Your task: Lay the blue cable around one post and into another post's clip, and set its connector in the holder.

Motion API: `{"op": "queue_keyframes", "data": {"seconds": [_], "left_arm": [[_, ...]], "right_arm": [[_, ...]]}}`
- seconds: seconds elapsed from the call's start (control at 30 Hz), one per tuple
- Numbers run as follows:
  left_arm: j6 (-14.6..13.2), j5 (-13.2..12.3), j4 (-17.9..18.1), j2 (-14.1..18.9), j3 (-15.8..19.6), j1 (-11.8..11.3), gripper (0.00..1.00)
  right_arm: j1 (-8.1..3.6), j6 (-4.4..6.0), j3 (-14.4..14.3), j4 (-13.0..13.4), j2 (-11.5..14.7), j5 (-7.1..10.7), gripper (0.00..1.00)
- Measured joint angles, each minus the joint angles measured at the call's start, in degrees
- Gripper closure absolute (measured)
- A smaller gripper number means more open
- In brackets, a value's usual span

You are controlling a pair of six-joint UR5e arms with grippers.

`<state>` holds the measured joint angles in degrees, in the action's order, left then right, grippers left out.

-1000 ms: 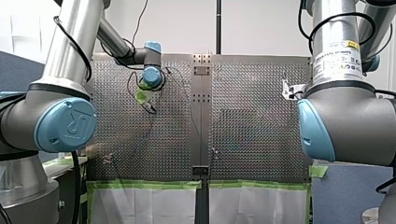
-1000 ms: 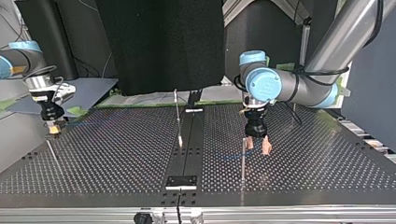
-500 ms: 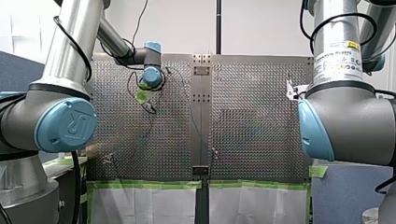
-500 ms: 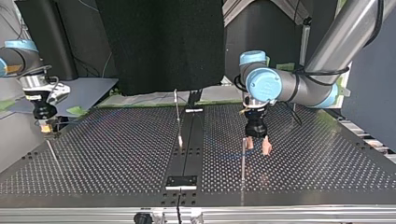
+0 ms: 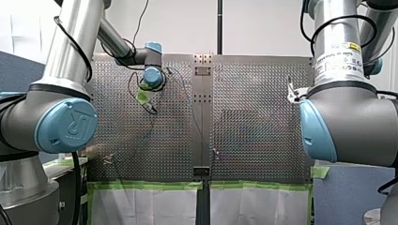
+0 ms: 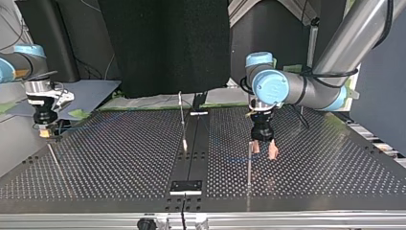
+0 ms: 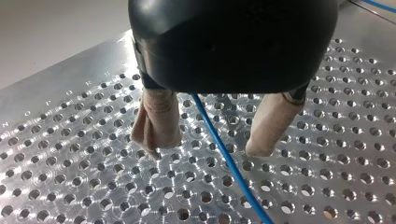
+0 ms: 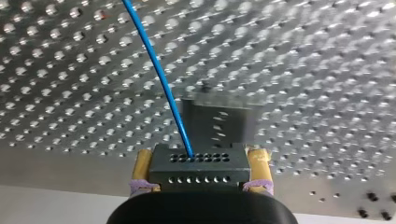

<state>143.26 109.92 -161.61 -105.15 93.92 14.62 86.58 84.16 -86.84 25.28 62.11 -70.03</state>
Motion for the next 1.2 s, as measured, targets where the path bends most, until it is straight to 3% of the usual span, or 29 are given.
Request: {"op": "queue_keyframes", "data": {"seconds": [0.13, 0.4, 0.53, 0.7, 0.97, 1.2], "left_arm": [[0.0, 0.0, 0.0, 0.0, 0.0, 0.0, 0.0], [0.0, 0.0, 0.1, 0.0, 0.0, 0.0, 0.0], [0.1, -0.1, 0.0, 0.0, 0.0, 0.0, 0.0], [0.2, -0.2, 0.0, 0.0, 0.0, -0.1, 0.0], [0.2, -0.2, 0.0, 0.0, 0.0, -0.1, 0.0], [0.2, -0.5, 0.0, 0.0, 0.0, -0.2, 0.0]], "right_arm": [[0.54, -0.09, 0.6, 0.2, -0.7, -0.74, 0.75], [1.64, 0.37, 1.7, 0.3, -1.1, -0.4, 0.75], [1.91, 1.44, 1.8, 0.5, -1.1, 0.5, 0.75], [1.56, 2.88, 1.8, -0.5, -1.0, 2.58, 0.75], [0.78, 3.33, 1.8, -2.0, -0.6, 3.84, 0.75], [0.54, 3.63, 1.8, -0.5, -0.6, 4.17, 0.75]]}}
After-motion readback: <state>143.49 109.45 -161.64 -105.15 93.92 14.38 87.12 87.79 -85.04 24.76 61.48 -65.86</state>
